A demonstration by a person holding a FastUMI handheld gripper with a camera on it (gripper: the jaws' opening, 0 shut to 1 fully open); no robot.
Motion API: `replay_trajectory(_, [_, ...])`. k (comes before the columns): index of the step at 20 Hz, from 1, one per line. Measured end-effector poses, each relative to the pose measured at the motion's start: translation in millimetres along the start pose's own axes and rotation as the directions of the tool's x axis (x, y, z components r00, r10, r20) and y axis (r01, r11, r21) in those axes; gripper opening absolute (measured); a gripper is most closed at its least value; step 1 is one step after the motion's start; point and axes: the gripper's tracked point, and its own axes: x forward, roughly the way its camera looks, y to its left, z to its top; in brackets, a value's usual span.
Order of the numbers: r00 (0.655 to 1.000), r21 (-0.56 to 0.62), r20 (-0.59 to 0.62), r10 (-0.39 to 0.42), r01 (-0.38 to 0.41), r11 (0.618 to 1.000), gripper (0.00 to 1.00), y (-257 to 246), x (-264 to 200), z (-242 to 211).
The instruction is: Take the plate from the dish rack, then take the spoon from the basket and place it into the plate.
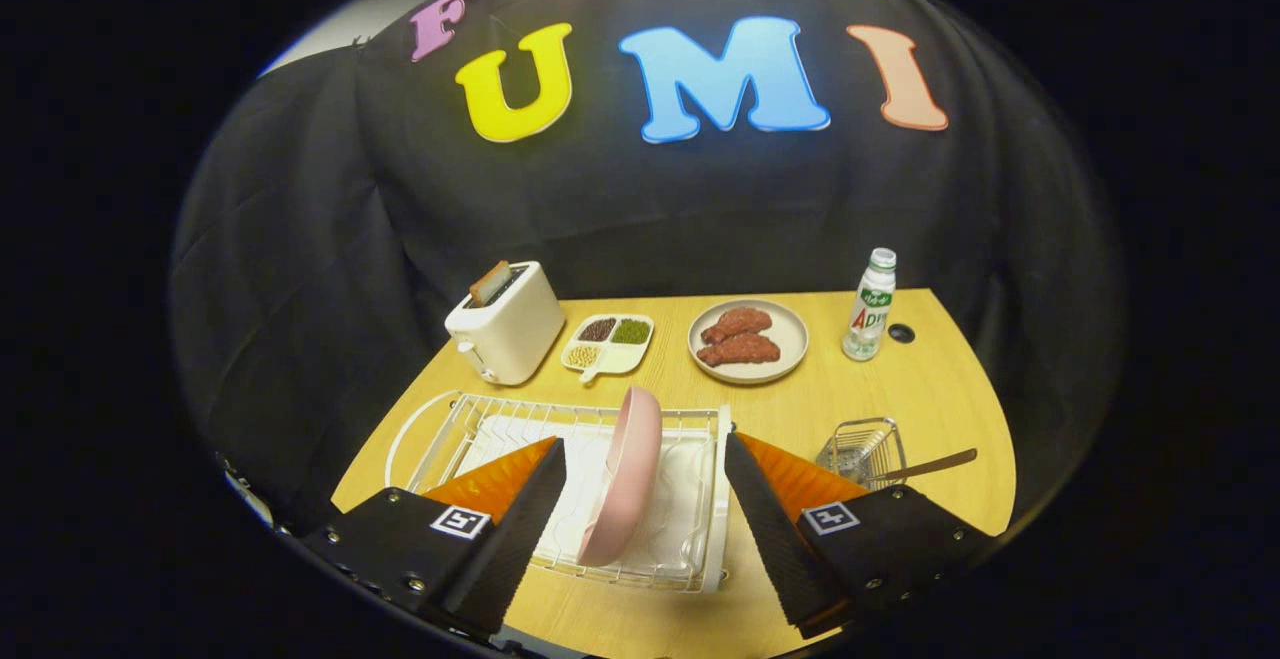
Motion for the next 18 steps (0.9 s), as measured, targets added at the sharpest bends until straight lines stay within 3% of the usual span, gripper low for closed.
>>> replay_trajectory(4, [0.989, 0.035, -0.15, 0.008, -0.003, 0.999, 0.98, 0, 38, -15])
replay_trajectory(8, [0.96, 0.046, -0.278, 0.008, 0.005, 0.999, 0.92, -2, 72, -37])
replay_trajectory(12, [0.929, 0.052, -0.37, 0.004, 0.016, 0.999, 0.8, -1, 92, -51])
replay_trajectory(13, [0.924, 0.048, -0.383, -0.001, 0.021, 0.999, 0.7, 1, 97, -54])
replay_trajectory(16, [0.906, 0.049, -0.423, 0.0, 0.023, 0.999, 0.65, 2, 102, -60])
replay_trajectory(17, [0.896, 0.037, -0.444, -0.007, 0.026, 0.999, 0.49, 3, 107, -66])
replay_trajectory(18, [0.889, 0.022, -0.455, -0.042, 0.058, 0.998, 0.48, -6, 100, -59])
